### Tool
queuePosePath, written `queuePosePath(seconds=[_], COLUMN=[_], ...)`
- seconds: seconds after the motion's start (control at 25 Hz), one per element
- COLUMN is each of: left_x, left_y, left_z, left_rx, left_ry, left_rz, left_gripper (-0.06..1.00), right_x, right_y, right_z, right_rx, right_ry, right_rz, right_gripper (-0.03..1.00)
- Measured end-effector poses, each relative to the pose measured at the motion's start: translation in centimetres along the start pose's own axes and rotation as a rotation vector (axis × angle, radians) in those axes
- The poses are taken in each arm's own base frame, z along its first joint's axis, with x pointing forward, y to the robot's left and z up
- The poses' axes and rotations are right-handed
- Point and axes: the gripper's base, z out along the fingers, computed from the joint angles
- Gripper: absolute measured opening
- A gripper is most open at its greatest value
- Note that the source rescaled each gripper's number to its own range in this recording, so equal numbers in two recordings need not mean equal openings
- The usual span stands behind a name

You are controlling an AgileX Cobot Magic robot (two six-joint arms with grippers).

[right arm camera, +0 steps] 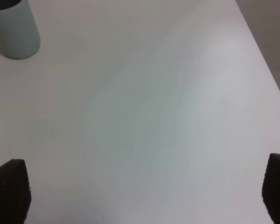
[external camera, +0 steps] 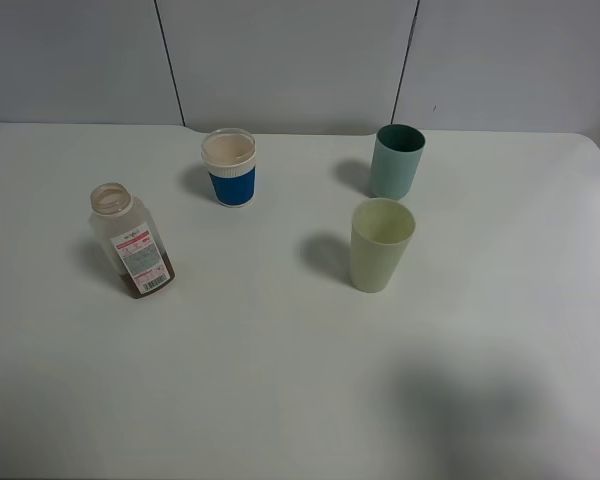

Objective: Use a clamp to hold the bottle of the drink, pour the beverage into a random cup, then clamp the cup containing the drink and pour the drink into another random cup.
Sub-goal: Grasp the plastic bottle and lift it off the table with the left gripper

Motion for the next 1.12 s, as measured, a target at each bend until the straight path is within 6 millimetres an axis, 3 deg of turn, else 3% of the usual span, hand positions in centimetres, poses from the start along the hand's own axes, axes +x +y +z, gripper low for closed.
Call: queuePosePath(seconds=[0.24, 0.4, 0.76, 1.12], left_x=[-0.8, -1.0, -0.7, 2.3], left_y=[0.0, -1.3, -3.7, -5.2], left_z=[4.2, 6.7, 9.4, 13.6], left_rx=[0.066, 0.167, 0.250, 0.272], left_ry=[0.223, 0.328, 0.379, 0.300], left_rz=[0.075, 0.175, 0.451, 0.512], left_gripper=[1.00, 1.00, 1.00, 1.00], right_x=[0.0, 0.0, 0.0, 0.0], right_y=[0.0, 0.0, 0.0, 0.0], right_z=[0.0, 0.0, 0.0, 0.0], right_rx=[0.000, 0.000, 0.000, 0.000], right_ry=[0.000, 0.000, 0.000, 0.000], right_rz=[0.000, 0.000, 0.000, 0.000], right_gripper=[1.00, 1.00, 1.00, 1.00])
